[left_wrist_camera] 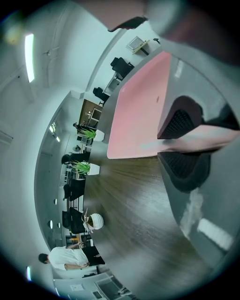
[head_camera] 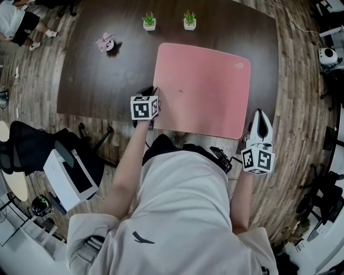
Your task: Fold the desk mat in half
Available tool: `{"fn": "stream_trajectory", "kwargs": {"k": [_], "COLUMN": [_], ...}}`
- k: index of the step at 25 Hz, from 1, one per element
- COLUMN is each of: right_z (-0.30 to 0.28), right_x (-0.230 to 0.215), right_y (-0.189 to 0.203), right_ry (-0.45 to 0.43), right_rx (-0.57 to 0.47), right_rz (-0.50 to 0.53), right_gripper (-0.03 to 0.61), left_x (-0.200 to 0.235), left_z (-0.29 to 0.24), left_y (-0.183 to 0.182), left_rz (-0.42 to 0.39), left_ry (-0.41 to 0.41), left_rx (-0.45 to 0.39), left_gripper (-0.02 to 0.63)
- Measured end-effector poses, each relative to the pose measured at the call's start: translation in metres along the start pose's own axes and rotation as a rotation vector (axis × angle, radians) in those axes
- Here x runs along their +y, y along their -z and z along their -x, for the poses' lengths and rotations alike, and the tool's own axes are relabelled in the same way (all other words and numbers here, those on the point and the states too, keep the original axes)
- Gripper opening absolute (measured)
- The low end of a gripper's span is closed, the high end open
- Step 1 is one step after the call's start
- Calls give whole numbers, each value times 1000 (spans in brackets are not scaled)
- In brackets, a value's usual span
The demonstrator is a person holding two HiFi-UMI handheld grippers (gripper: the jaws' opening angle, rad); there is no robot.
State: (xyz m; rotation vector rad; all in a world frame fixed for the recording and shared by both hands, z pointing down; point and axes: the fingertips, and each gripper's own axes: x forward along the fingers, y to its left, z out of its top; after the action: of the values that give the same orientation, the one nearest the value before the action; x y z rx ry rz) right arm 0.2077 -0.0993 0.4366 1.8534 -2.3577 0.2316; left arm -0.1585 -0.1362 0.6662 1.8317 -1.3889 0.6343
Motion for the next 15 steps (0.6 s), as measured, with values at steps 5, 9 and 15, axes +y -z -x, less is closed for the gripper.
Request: {"fn": "stream_trajectory", "kwargs": {"k": [5,9,15], "right_z": [-4,-7,-9], "right_x": [-1,0,-2], "right_y": [2,2,2], "right_ry": [-6,-13,-13], "right_rx": [-2,-3,-3], "right_rz": [-10,-18,-22], "right_gripper": [0,0,0], "left_x": [1,2,0], "left_z": [0,-1,-1], "left_y": [-2,-1,-4], "left_rz": [56,51,-22], "left_ry": [15,35,62], "left_rx": [-6,27,121], "left_gripper": [84,77,84]}}
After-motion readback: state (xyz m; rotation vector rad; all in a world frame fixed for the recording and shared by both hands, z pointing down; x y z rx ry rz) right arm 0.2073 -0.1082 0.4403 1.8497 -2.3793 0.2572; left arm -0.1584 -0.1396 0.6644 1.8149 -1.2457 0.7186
